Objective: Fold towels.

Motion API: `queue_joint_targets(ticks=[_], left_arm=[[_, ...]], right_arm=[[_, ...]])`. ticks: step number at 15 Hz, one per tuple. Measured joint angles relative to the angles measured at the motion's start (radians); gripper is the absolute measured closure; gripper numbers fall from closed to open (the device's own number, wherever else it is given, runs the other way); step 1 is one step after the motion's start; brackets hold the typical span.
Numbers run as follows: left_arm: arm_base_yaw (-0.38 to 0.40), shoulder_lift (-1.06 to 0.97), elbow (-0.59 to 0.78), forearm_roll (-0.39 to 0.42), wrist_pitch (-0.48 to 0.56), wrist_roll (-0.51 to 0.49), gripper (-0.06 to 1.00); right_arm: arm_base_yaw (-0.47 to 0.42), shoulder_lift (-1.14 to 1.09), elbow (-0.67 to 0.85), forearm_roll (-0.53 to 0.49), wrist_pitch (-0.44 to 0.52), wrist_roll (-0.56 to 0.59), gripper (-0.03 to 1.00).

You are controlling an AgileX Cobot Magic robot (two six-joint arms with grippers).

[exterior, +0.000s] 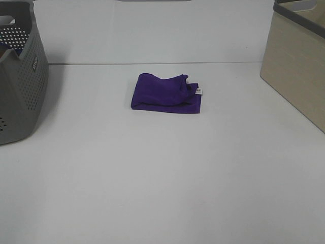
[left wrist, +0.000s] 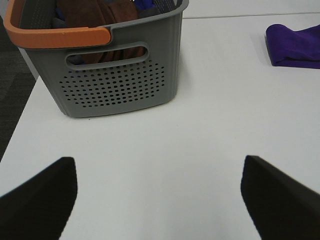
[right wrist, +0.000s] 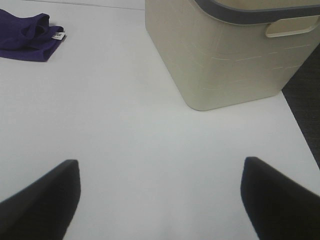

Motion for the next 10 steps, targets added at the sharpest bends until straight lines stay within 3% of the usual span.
queue_joint_targets(ticks=[10], left_arm=[[0.000, 0.000, 0.000, 0.000, 0.000, 0.002, 0.13]], right_arm=[[0.000, 0.000, 0.000, 0.000, 0.000, 0.001, 0.12]])
